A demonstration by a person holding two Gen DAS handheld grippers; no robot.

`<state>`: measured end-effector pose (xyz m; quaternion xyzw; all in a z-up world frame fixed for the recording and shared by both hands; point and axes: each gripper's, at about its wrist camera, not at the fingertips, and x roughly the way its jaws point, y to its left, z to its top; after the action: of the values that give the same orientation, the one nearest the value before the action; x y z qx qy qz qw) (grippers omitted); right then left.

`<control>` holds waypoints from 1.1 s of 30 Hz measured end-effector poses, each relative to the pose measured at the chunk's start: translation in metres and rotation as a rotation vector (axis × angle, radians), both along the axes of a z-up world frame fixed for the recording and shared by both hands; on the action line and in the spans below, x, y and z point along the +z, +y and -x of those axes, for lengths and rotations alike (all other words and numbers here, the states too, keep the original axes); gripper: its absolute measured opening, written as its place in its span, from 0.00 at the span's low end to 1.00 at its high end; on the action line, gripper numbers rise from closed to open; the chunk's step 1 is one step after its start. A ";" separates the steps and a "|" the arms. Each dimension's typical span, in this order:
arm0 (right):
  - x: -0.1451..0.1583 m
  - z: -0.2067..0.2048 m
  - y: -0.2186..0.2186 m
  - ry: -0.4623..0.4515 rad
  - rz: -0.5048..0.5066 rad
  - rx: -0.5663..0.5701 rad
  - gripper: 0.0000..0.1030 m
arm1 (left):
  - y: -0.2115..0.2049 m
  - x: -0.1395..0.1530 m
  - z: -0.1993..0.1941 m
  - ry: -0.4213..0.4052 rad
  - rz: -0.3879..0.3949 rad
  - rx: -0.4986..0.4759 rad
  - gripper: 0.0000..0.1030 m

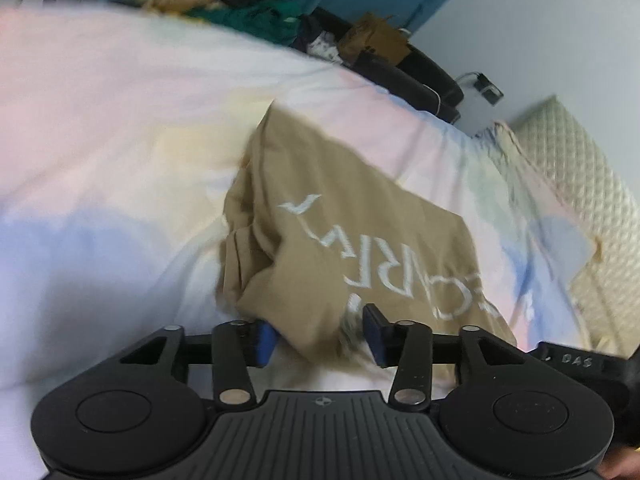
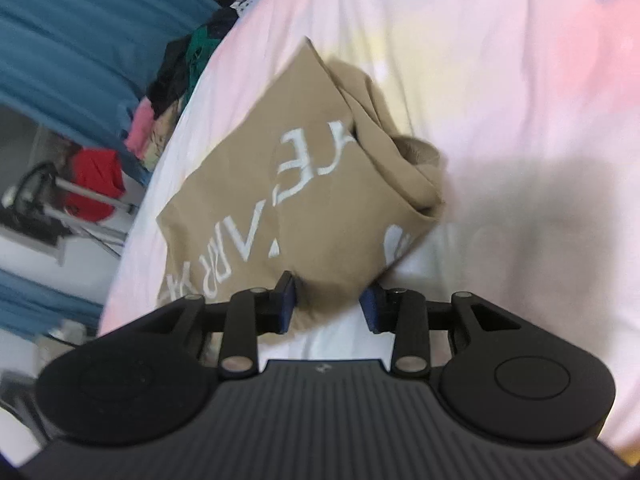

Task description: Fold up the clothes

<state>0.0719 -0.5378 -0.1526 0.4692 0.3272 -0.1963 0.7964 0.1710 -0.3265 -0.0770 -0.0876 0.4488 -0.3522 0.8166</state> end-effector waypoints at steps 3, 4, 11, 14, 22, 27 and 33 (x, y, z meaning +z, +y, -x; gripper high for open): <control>0.035 0.018 0.011 -0.022 0.080 0.035 0.36 | 0.006 0.041 0.023 -0.100 -0.039 -0.013 0.57; 0.047 0.024 0.014 -0.034 0.110 0.044 0.36 | 0.008 0.055 0.031 -0.133 -0.041 -0.012 0.63; 0.128 0.069 0.041 -0.159 0.310 0.102 0.88 | 0.030 0.149 0.098 -0.335 -0.046 -0.004 0.80; 0.162 0.089 0.055 -0.221 0.394 0.125 0.89 | 0.037 0.176 0.126 -0.409 -0.040 0.003 0.84; 0.215 0.146 0.100 -0.346 0.582 0.191 0.89 | 0.058 0.239 0.201 -0.592 -0.033 0.021 1.00; 0.218 0.180 0.130 -0.397 0.685 0.212 0.89 | 0.075 0.242 0.246 -0.660 -0.026 0.006 1.00; 0.206 0.204 0.152 -0.440 0.741 0.200 0.89 | 0.085 0.234 0.287 -0.729 -0.051 -0.012 1.00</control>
<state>-0.1325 -0.3859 0.0534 0.1486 0.1011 -0.1176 0.9767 -0.1163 -0.2415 0.1568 0.0667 0.1374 -0.3535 0.9229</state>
